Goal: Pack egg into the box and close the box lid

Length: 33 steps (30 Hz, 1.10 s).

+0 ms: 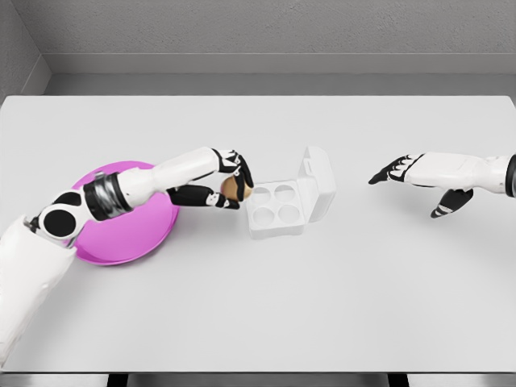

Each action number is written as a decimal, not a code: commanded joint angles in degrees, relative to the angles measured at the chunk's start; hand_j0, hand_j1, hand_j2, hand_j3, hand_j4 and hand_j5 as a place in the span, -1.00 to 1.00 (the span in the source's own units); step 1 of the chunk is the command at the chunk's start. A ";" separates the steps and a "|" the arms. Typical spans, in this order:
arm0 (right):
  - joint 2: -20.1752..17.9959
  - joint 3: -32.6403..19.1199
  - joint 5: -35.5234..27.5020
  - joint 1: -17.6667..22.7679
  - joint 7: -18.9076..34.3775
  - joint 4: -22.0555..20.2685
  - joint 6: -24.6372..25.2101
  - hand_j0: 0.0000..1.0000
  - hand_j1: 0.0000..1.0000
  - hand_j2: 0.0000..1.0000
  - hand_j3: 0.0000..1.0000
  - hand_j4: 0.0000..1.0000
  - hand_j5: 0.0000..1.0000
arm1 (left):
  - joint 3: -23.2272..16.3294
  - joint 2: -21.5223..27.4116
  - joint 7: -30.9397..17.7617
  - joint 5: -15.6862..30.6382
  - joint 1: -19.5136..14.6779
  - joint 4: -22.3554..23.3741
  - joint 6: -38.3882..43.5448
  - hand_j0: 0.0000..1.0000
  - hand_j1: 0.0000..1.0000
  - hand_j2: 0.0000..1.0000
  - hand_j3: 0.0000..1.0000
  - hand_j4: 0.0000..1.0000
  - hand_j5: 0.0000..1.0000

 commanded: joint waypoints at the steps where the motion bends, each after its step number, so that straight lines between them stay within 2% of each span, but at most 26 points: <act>1: -0.06 -0.02 -0.31 0.00 -0.02 -0.01 0.14 1.00 1.00 1.00 1.00 1.00 1.00 | -2.13 -0.34 0.06 2.72 -0.44 0.75 0.14 -0.41 -0.41 -0.41 -0.41 -0.41 -0.41; 18: -0.15 -0.02 -0.31 0.00 -0.02 -0.10 0.14 1.00 1.00 1.00 1.00 1.00 1.00 | -2.48 -5.00 0.06 2.89 -0.97 0.84 0.14 -0.41 -0.41 -0.41 -0.41 -0.41 -0.41; 22: -0.15 -0.02 -0.31 0.00 -0.02 -0.10 0.14 1.00 1.00 1.00 1.00 1.00 1.00 | -2.48 -6.49 0.06 2.98 -0.97 2.24 0.14 -0.41 -0.41 -0.41 -0.41 -0.41 -0.41; 32: -0.15 -0.02 -0.31 -0.09 -0.02 -0.10 0.05 1.00 1.00 1.00 1.00 1.00 1.00 | -2.57 -6.67 0.06 3.24 -0.71 4.44 0.14 -0.41 -0.41 -0.41 -0.41 -0.41 -0.41; 33: -0.15 -0.02 -0.31 -0.09 -0.02 -0.10 0.05 1.00 1.00 1.00 1.00 1.00 1.00 | -2.57 -6.67 0.06 4.47 -0.71 4.53 0.14 -0.41 -0.41 -0.41 -0.41 -0.41 -0.41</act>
